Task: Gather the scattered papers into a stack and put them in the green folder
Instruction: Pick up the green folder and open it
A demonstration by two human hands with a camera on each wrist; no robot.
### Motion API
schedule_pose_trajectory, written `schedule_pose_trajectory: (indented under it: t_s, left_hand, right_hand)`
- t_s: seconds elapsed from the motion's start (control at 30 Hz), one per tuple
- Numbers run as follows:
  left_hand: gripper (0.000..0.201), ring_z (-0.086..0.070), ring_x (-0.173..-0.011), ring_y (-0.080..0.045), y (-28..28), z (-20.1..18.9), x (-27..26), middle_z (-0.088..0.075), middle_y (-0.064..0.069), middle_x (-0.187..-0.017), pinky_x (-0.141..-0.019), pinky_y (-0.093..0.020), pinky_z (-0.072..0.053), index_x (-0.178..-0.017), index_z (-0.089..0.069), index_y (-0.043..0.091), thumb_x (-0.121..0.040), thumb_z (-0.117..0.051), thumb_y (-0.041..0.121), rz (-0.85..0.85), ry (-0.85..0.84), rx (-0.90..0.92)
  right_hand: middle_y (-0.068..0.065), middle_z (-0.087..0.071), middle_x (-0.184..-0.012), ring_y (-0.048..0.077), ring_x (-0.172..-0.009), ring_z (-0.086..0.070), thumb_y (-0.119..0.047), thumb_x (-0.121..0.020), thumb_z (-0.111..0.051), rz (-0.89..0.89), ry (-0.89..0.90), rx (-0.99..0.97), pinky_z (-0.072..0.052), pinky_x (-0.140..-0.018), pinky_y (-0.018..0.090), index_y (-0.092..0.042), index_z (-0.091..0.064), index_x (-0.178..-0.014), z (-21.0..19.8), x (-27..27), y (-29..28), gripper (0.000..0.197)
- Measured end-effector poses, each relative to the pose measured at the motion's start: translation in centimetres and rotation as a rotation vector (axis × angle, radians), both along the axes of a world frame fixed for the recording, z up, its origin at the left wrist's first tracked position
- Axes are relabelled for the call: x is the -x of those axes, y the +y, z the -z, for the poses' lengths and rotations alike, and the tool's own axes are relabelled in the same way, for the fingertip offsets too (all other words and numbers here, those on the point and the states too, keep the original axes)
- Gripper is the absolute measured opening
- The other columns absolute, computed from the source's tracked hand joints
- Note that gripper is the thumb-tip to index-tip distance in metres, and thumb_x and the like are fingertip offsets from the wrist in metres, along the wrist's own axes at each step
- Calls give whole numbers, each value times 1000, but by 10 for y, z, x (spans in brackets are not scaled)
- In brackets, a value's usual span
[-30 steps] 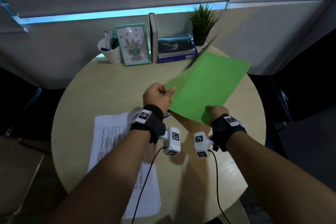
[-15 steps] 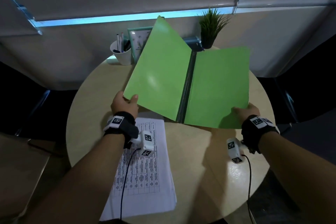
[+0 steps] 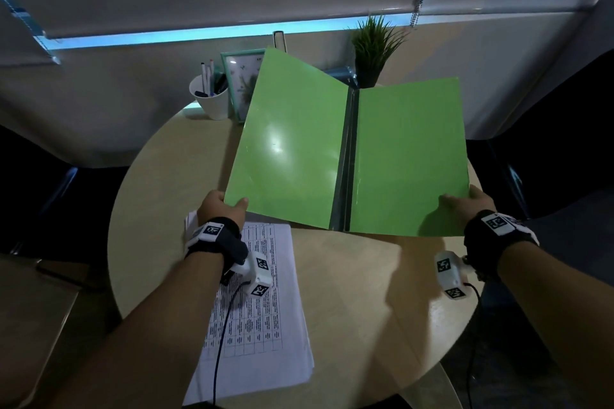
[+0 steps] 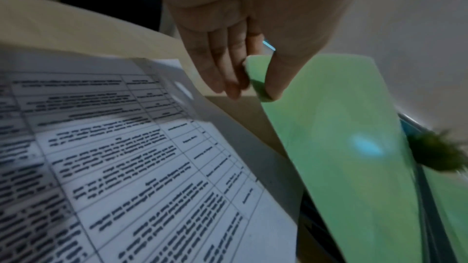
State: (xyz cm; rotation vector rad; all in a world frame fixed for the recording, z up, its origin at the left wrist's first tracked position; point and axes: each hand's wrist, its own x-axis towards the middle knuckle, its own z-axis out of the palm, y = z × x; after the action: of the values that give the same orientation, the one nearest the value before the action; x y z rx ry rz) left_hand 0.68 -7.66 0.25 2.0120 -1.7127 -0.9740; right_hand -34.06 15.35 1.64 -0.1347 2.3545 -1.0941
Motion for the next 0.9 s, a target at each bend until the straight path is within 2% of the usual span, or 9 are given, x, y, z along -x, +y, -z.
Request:
schedule_pose_trajectory:
  t_s: [0.1,0.17,0.3,0.4,0.5,0.63,0.7,0.77,0.9]
  left_hand:
    - [69,-44,-127,-34,4,-2,13,-41,-10,-142,-104,-43,-40,-140,-35,11,-81,-71,18,59,-34,90]
    - [87,-21,-143,-32,9,-8,29,-14,-8,-157,-116,-46,-23,-149,-21,17,-79,-72,17,173,-168,202]
    - [100,12,-147,-25,35,-23,73,18,-4,-159,-116,-47,6,-152,-1,29,-78,-68,39,617,-405,355]
    - [106,14,-147,-24,58,-33,107,23,-4,-157,-113,-47,11,-152,6,30,-77,-66,54,899,-472,353]
    - [113,2,-148,-23,77,-42,134,20,0,-158,-118,-46,-1,-151,10,30,-73,-66,60,1044,-403,250]
    - [110,-22,-144,-30,97,-57,153,14,8,-159,-112,-49,-32,-148,14,37,-75,-66,51,1101,-228,104]
    - [92,-48,-127,-31,99,-72,157,-14,-5,-159,-102,-43,-44,-151,8,30,-88,-58,41,1039,-218,188]
    - [71,-62,-102,-32,96,-92,160,-54,-15,-133,-86,-39,-51,-152,-9,23,-94,-50,20,924,-218,309]
    - [48,-63,-92,-36,89,-134,160,-66,-15,-104,-77,-40,-51,-141,-39,26,-95,-41,12,784,-132,483]
  right_hand:
    - [15,-63,-111,30,-97,-60,-11,-89,-65,-17,-26,95,-45,-87,35,-9,-60,-121,-8,6,1,32]
    - [13,-64,-104,27,-86,-60,-8,-89,-64,-12,-69,185,-47,-83,36,-13,-63,-118,-16,9,-1,29]
    - [13,-66,-84,25,-67,-61,-1,-84,-64,-5,-148,355,-52,-71,38,-9,-65,-104,-39,7,-12,21]
    - [5,-66,-66,18,-54,-60,4,-84,-61,15,-199,528,-49,-51,22,-7,-65,-94,-59,-2,-27,16]
    - [-2,-63,-51,12,-39,-51,-2,-86,-61,-34,-215,603,-37,-38,15,-6,-64,-94,-84,-13,-40,9]
    - [2,-71,-69,14,-49,-61,-3,-84,-66,-130,-146,600,-48,-46,20,-12,-67,-90,-117,-26,-52,10]
    - [6,-70,-79,13,-55,-65,-4,-86,-64,-150,-145,640,-50,-49,21,-12,-68,-94,-130,-30,-58,12]
    - [6,-67,-87,14,-63,-65,-12,-90,-60,-146,-177,696,-50,-49,24,-15,-66,-94,-140,-33,-60,8]
    - [-2,-70,-99,25,-84,-70,-60,-92,-38,-258,-368,795,-45,-56,25,-17,-58,-122,-153,-33,-57,56]
